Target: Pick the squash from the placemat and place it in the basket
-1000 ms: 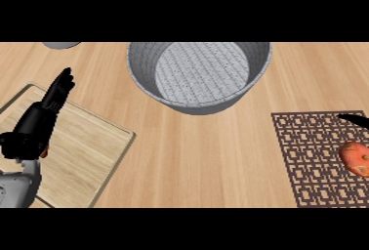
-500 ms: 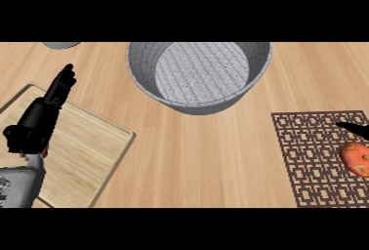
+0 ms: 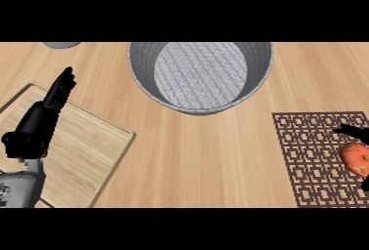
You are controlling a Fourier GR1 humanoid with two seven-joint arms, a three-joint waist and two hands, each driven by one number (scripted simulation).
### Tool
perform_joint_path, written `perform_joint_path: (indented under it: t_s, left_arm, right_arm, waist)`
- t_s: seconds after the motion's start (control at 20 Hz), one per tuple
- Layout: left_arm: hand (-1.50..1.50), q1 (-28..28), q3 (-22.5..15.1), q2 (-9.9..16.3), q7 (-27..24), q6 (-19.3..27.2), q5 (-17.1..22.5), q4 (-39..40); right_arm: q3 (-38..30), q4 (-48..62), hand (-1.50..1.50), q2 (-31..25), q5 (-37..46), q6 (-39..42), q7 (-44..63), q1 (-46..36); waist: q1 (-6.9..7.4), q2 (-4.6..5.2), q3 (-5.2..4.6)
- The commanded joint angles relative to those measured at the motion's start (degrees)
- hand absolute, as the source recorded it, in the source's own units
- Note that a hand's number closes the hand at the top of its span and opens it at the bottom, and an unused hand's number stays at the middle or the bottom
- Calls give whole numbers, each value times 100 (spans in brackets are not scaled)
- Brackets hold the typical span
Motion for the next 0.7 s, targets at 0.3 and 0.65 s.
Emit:
perform_joint_path:
  t_s: [0.3,0.65]
  left_arm:
    - [0,-4,273,32,-27,-302,137,101]
    - [0,-268,244,-59,-16,-228,-34,329]
  right_arm:
    - [141,560,150,375,476,-680,-439,-66]
    - [10,600,150,269,613,-1299,-924,-45]
  waist:
    - [11,18,20]
    - [-44,14,19]
